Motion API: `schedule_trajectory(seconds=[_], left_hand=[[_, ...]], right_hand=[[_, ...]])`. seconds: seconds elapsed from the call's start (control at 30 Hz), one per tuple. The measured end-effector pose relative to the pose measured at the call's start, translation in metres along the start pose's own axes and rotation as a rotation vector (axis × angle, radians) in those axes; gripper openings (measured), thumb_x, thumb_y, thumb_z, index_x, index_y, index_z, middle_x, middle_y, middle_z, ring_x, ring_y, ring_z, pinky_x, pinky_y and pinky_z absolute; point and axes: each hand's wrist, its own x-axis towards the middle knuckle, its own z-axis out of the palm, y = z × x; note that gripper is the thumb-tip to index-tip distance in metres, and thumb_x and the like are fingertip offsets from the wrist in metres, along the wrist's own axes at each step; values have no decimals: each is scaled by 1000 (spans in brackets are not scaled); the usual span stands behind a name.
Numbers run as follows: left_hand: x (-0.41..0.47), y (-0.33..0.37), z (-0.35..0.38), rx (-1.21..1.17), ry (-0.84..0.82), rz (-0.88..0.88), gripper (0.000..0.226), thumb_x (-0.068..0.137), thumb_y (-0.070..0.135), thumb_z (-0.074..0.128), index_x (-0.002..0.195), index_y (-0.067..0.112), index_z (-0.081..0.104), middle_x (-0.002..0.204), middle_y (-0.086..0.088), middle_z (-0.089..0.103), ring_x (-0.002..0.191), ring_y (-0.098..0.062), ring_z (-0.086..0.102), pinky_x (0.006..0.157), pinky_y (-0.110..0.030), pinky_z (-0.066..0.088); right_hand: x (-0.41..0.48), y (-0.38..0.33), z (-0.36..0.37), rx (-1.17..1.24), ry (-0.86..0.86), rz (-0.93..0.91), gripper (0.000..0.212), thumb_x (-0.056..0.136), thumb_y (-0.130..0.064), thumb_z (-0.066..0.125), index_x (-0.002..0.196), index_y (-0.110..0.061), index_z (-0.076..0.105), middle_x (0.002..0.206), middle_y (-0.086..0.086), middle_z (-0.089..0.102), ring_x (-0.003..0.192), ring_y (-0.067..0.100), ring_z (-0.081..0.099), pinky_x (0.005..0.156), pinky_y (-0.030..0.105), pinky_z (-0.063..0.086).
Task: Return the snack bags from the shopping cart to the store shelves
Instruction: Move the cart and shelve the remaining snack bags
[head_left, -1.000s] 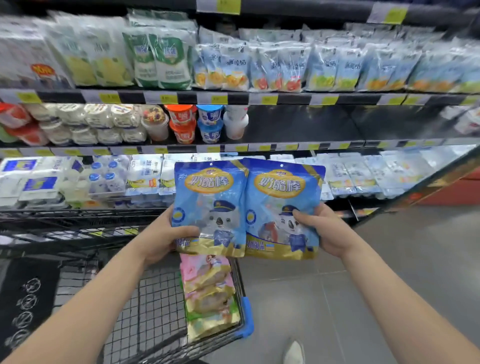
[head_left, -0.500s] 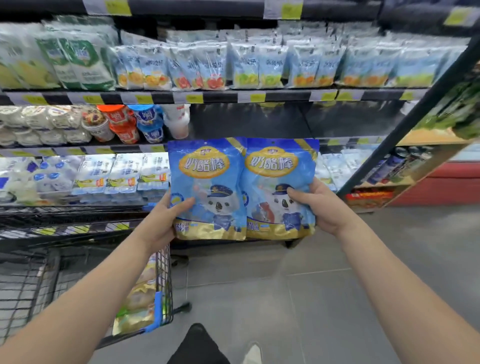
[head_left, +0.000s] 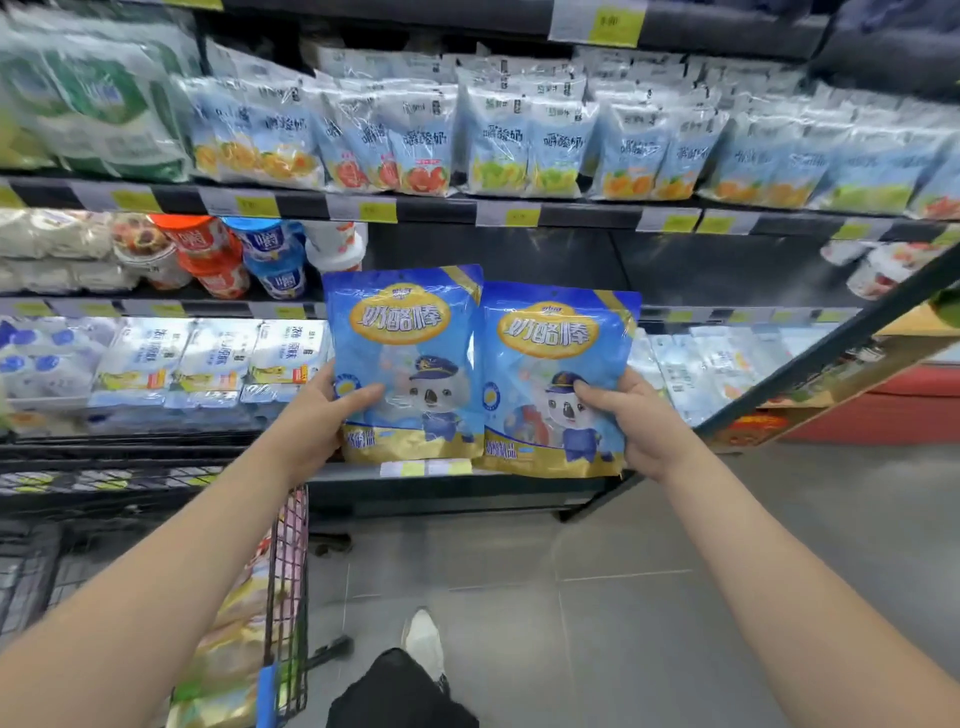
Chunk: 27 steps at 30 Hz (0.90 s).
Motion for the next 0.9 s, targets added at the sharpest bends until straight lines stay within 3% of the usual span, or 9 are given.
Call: schedule_trajectory(seconds=[0.13,0.37,0.5,0.57,0.63,0.73,0.83,0.9], left_hand=[[36,1,-15,2,13,-27,49,90,12,64,137,14,50,120,-6,71,107,-25,70,74,-30,60],[81,0,-33,39,70,-43,41,93,8,63,131,20,53,113,1,74,103,-19,71,73,-27,59],[118,-12,-35,51,134,-22,37,93,9,63,128,19,55,112,-4,73,88,-14,74,63,-27,60],[141,-19,-32,65,146,20,37,94,8,62,130,13,54,113,-7,72,83,-14,73,57,-26,58],[166,-25,-25,78,147,70,37,94,6,61,130,11,55,112,-5,73,85,-14,73,60,-24,57],[202,-30,-15,103,126,171,27,94,4,60,116,19,60,98,5,77,84,-11,73,66,-24,58],[233,-35,-6,130,91,242,32,92,4,62,122,16,60,106,1,76,91,-16,73,76,-30,61],[251,-39,-2,142,76,279,32,91,5,63,120,16,61,107,0,76,91,-17,73,79,-31,60]], right_hand=[[42,0,7,-12,10,10,32,99,-1,57,129,-11,61,115,8,76,97,24,75,76,35,63],[119,-2,14,-46,9,14,30,100,-2,55,128,-13,61,107,7,75,80,24,75,52,31,59],[173,6,11,-55,-38,-28,30,100,1,53,125,-14,61,99,0,79,81,17,77,57,28,60],[198,10,4,-57,-61,-71,30,100,1,51,123,-16,61,99,-2,78,79,16,77,52,26,58],[222,13,-8,-60,-73,-124,32,101,0,51,127,-17,60,107,0,75,80,15,76,46,21,54],[259,14,-32,-63,-82,-240,38,101,-1,53,135,-15,57,113,0,74,87,16,75,55,27,59],[291,16,-54,-81,-88,-338,37,100,-2,53,135,-14,57,108,-1,75,79,18,75,47,31,57],[310,17,-66,-69,-86,-409,38,99,-2,54,136,-11,57,107,-1,76,83,18,75,57,34,60]])
